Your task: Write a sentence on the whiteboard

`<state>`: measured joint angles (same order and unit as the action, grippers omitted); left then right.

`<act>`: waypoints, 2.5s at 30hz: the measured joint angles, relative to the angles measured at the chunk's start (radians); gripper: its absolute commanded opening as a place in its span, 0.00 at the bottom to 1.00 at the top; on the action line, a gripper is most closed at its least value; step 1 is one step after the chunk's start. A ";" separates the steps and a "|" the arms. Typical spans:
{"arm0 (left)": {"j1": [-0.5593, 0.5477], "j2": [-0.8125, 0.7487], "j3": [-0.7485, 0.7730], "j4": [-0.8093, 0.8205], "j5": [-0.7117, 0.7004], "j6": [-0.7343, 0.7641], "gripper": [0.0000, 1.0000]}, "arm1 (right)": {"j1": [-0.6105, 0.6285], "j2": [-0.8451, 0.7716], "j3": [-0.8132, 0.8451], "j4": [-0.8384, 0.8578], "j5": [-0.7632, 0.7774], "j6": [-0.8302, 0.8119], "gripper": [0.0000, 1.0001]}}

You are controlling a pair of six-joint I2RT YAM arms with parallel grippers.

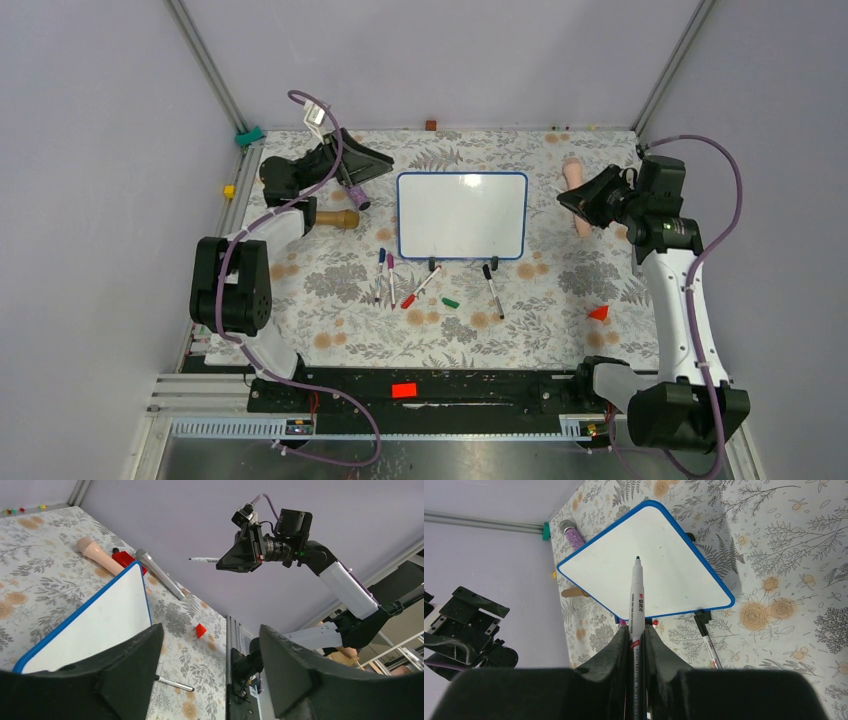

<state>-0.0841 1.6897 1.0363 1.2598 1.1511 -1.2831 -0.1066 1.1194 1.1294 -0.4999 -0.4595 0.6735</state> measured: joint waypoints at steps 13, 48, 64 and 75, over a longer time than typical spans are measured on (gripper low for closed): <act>0.031 0.000 -0.093 0.123 0.008 -0.016 0.61 | 0.001 -0.058 0.003 -0.048 0.030 -0.040 0.00; 0.066 0.171 -0.031 0.148 0.043 0.019 0.70 | 0.615 0.332 0.575 -0.139 0.607 -0.321 0.00; 0.060 0.326 0.156 0.149 0.084 -0.001 0.67 | 0.638 0.386 0.603 -0.105 0.663 -0.372 0.00; 0.027 0.456 0.269 0.149 0.101 0.000 0.64 | 0.638 0.408 0.607 -0.064 0.571 -0.401 0.00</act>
<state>-0.0566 2.1460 1.3048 1.4090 1.2518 -1.2835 0.5312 1.5272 1.7363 -0.5636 0.1116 0.2726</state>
